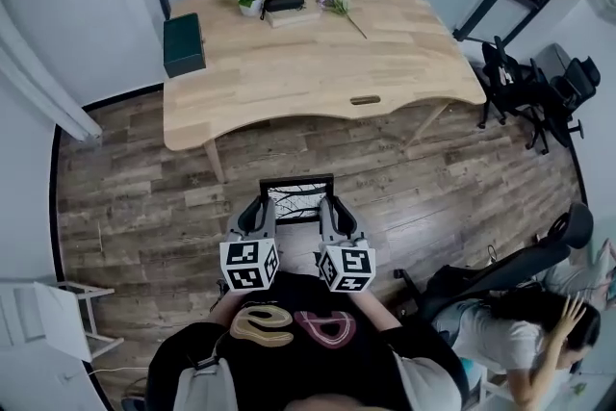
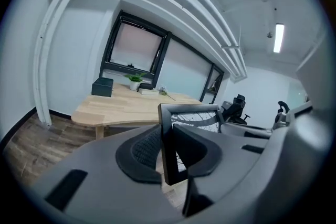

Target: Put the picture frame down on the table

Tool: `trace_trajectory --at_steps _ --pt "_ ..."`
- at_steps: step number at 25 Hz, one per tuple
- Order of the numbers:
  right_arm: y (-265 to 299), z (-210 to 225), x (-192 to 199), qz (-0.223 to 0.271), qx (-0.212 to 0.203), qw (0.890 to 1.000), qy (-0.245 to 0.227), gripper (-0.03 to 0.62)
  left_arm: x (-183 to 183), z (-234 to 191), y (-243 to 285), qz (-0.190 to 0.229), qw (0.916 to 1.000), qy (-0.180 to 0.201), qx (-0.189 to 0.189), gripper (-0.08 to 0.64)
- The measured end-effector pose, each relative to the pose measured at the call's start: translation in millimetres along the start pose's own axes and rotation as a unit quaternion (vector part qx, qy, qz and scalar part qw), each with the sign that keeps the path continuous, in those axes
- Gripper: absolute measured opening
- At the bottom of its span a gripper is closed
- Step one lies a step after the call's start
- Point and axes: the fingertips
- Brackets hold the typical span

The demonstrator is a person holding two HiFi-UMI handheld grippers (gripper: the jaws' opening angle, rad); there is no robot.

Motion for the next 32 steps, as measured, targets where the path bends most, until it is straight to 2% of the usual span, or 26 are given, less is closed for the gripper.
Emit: trace_trajectory --at_steps 10,18,21,32 --pt "61 -11 -9 0.013 0.064 0.998 -0.023 0.077 -29 -40 67 -0.01 0.9972 0.005 0.074 0.081" --pt "89 -21 -11 0.004 0.081 0.996 -0.032 0.077 -39 -62 91 -0.02 0.9959 -0.002 0.088 0.08" --pt "100 -26 -10 -0.002 0.074 0.997 -0.032 0.077 -42 -71 94 -0.019 0.9965 -0.002 0.082 0.08" --pt "167 -35 1 -0.017 0.006 1.0 -0.022 0.077 -46 -114 125 -0.02 0.9997 -0.017 0.0 0.08"
Point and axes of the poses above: the fingertips, and each gripper's own axes: y forward along the fingers, z to its right, x out of its underside, and after that the axes turned 12 degrees about z, right-handed
